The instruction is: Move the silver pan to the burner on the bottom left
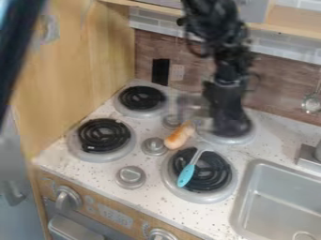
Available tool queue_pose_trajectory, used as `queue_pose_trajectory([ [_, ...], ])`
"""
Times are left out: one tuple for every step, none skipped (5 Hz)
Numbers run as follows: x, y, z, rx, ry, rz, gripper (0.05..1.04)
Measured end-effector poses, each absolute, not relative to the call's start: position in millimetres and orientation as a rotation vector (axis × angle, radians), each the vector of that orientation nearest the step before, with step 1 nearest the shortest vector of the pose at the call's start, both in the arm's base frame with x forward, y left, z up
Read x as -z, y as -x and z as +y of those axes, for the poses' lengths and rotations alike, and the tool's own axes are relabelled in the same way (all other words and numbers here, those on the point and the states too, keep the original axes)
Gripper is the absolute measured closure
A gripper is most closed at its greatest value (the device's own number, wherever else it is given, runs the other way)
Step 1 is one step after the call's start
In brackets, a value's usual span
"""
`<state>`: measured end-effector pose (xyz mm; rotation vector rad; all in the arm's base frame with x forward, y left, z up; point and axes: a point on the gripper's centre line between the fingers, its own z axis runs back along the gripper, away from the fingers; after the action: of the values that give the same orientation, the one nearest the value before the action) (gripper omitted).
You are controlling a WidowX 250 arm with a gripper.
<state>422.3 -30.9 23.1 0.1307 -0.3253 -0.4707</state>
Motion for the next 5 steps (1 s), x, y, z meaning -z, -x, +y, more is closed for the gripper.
queue_pose_trajectory([
  [-19, -396, 13, 0.329, -0.139, -0.289, 1.019],
  [-8, -379, 49, 0.205, -0.131, -0.266, 1.019],
  [-2, -368, 71, 0.145, -0.157, -0.242, 1.019],
  [-1, -369, 77, 0.115, -0.161, -0.246, 1.019],
  [14, -381, 82, 0.124, -0.128, -0.187, 1.019],
])
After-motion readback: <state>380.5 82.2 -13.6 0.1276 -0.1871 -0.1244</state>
